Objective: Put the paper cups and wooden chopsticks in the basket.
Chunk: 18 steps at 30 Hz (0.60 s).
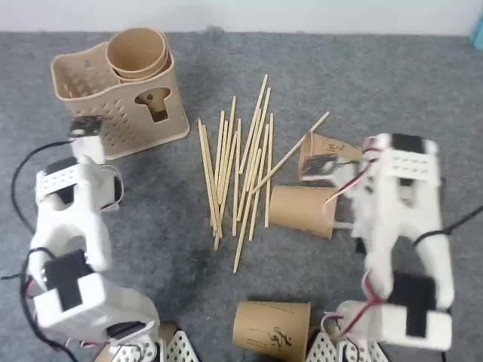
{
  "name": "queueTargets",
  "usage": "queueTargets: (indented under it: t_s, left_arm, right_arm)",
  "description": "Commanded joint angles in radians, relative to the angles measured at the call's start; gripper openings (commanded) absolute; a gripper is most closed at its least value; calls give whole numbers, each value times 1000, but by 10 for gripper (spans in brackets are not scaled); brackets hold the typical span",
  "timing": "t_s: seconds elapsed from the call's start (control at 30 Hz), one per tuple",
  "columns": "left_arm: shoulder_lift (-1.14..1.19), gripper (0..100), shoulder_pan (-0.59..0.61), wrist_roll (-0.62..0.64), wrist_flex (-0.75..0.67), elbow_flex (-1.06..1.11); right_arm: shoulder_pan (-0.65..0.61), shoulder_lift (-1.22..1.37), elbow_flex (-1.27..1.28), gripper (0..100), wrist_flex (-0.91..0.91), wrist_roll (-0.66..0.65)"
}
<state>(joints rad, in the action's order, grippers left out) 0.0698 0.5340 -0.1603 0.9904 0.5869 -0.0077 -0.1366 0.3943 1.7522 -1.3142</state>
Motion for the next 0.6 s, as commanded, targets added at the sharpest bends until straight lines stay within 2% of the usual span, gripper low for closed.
queueTargets:
  t_s: [0.0, 0.2, 0.37, 0.57]
  left_arm:
    - [-6, 13, 37, 77, -35, -28]
    - [2, 12, 43, 80, -38, -33]
    - [6, 12, 78, 117, -40, -45]
    - [6, 12, 89, 144, -60, -45]
  right_arm:
    - [-174, -127, 0, 9, 38, 63]
    - [-449, -171, 126, 9, 39, 101]
    - [-602, -177, 250, 9, 41, 94]
    - [-792, -194, 384, 9, 44, -12]
